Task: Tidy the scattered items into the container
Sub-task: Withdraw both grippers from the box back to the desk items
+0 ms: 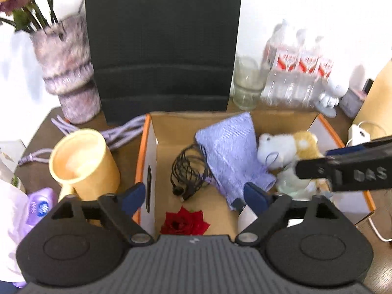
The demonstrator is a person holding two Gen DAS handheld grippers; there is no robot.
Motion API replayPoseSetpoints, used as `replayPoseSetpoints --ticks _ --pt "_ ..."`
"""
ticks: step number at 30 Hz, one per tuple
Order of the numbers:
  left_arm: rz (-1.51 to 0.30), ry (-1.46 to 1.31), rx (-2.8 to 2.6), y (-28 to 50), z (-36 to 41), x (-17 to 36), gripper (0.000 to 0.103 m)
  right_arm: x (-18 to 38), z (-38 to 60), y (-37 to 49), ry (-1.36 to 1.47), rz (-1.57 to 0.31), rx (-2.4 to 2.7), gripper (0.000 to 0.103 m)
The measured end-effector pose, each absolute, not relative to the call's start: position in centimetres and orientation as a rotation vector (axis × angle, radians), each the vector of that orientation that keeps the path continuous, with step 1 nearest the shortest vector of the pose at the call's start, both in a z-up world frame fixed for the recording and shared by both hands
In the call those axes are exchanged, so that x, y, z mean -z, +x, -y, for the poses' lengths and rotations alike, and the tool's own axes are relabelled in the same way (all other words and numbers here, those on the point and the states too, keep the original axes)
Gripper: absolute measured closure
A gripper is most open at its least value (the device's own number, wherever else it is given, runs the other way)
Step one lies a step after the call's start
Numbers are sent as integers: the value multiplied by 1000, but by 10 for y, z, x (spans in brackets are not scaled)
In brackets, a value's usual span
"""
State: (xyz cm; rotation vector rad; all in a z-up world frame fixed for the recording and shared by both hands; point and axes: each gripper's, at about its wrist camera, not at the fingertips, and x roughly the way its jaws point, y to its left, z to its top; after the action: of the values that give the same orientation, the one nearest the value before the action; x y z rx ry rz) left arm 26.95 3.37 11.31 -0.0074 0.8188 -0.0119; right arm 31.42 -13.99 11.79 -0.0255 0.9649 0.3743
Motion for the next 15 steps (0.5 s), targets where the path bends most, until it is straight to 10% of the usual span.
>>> replayPoseSetpoints --ticks 15 --pt "-441 12 -47 180 -7 -145 2 -143 174 215 -19 -605 -329 34"
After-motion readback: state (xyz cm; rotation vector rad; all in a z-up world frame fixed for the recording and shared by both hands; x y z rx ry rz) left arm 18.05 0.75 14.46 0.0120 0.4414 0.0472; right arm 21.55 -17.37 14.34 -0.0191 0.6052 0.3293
